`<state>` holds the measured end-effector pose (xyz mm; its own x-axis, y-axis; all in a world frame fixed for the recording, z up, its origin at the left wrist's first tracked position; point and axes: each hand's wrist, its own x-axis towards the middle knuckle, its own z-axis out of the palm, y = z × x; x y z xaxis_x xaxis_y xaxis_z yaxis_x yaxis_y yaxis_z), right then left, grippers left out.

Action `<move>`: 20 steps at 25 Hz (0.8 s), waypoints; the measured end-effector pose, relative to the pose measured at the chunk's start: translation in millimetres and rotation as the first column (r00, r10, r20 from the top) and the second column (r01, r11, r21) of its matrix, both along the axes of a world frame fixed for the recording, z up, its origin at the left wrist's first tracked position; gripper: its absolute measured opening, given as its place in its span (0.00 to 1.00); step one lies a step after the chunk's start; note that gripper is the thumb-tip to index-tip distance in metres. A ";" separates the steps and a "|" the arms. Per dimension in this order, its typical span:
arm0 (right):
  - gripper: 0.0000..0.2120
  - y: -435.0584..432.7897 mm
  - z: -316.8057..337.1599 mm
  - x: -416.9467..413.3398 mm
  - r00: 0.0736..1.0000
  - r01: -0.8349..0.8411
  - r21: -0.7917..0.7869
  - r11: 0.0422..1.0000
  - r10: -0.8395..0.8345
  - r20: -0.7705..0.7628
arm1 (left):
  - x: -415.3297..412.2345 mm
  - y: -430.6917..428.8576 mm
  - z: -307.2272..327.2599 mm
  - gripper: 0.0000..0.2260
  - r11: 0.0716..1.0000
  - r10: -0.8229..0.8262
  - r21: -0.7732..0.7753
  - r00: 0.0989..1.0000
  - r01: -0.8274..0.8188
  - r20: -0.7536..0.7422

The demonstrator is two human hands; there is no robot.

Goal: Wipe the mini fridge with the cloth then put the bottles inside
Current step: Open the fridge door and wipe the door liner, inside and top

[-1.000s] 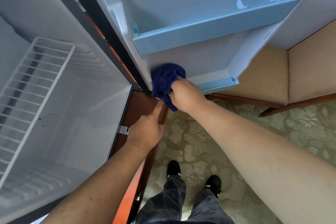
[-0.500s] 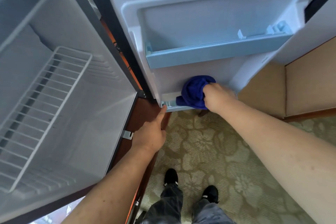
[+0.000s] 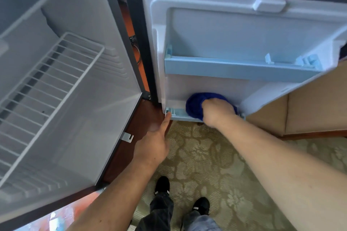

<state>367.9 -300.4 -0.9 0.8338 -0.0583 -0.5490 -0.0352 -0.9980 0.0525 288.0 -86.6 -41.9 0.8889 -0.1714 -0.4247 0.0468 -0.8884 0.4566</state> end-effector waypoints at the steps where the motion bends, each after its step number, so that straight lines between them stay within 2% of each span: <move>1: 0.15 14.5 -2.4 1.1 0.999 -0.045 0.007 0.999 0.045 -0.015 | -1.1 2.5 -0.8 0.41 1.000 0.004 -0.009 1.000 -0.004 0.004; 4: 0.14 57.7 -9.6 6.5 0.993 -0.091 0.094 0.991 0.097 -0.063 | -3.7 10.7 -0.3 0.41 0.999 0.011 -0.048 1.000 -0.011 -0.005; 7: 0.13 71.5 -13.0 9.2 0.994 -0.057 0.104 0.993 0.066 -0.086 | -3.4 14.9 -0.8 0.40 0.999 0.002 -0.053 1.000 -0.002 -0.011; 11: 0.15 55.7 -8.0 6.5 0.994 -0.013 0.008 1.000 0.014 -0.112 | -0.9 10.0 0.0 0.40 1.000 -0.009 -0.001 1.000 0.009 0.000; 16: 0.14 17.6 -4.4 -2.2 0.994 0.053 -0.048 0.997 -0.058 -0.092 | -0.3 9.1 0.4 0.39 0.999 -0.013 0.047 0.998 0.010 0.056; 18: 0.15 -2.9 -2.9 -9.9 0.991 0.087 -0.047 0.995 -0.092 -0.095 | -1.6 9.4 1.6 0.40 0.998 -0.009 0.057 0.999 0.006 0.054; 20: 0.18 -20.1 -2.9 -21.0 0.993 0.085 0.026 0.996 -0.083 -0.082 | -1.9 9.8 1.7 0.40 0.998 -0.010 0.056 0.999 0.008 0.040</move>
